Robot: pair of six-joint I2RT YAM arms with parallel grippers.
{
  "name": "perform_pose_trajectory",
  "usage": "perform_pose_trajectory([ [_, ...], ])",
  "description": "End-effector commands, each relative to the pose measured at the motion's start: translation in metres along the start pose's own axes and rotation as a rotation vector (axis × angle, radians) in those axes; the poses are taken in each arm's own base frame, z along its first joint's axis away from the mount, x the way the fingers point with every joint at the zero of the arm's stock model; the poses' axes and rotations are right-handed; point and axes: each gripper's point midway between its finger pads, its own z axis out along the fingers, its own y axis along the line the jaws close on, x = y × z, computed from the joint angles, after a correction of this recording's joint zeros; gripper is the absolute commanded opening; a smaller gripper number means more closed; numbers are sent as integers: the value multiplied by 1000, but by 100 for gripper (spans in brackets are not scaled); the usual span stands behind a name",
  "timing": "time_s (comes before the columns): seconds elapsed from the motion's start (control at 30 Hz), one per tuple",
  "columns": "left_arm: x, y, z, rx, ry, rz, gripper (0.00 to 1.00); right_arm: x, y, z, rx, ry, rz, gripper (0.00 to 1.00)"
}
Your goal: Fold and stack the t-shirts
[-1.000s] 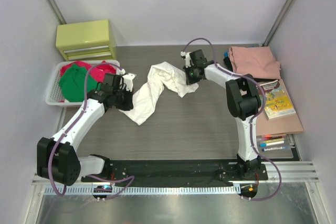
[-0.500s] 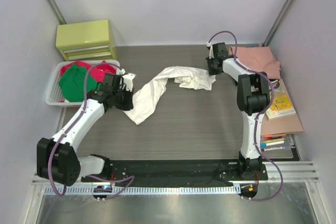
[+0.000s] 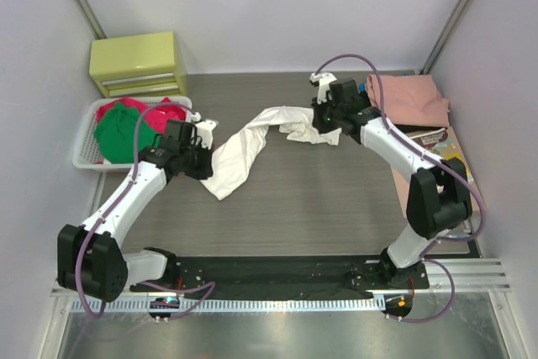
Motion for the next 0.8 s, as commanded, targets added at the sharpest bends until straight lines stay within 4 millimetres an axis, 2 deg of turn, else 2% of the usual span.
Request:
perform_pose_trajectory([
  [0.0,-12,-9,4,66,-24,21,0,13,48,-21,-184,16,-23,1],
  [0.03,-12,-11,6,80,-12,45,0,24,48,-20,-191,36,-42,1],
  [0.07,-3,-16,14,100,52,70,0,30,46,-19,-187,50,-55,1],
  [0.1,-11,-13,14,68,59,121,0,34,41,-18,-158,56,-66,1],
  [0.17,-12,-10,28,28,112,211,0,45,36,-16,-147,83,-101,1],
  [0.27,-29,-15,38,45,107,232,0,53,32,-7,-135,125,-111,1],
  [0.37,-34,-32,55,104,138,232,0,53,29,9,-126,162,-110,1],
  [0.47,-23,-38,70,110,175,231,0,43,21,29,-91,165,-115,1],
  [0.5,-21,-38,72,110,177,229,0,32,20,34,-87,149,-116,1],
  [0.57,-14,-36,78,108,183,231,0,39,14,52,-67,183,-111,1],
  [0.6,-11,-35,79,105,191,231,0,30,11,57,-59,170,-111,1],
  [0.63,-8,-34,80,104,197,233,0,31,8,62,-50,178,-112,1],
  [0.67,-5,-34,80,101,203,232,0,40,5,73,-40,206,-113,1],
  [0.73,-5,-34,76,101,193,236,0,34,-6,81,-19,198,-96,1],
  [0.77,-2,-34,76,101,194,235,0,40,-10,88,-17,215,-81,1],
])
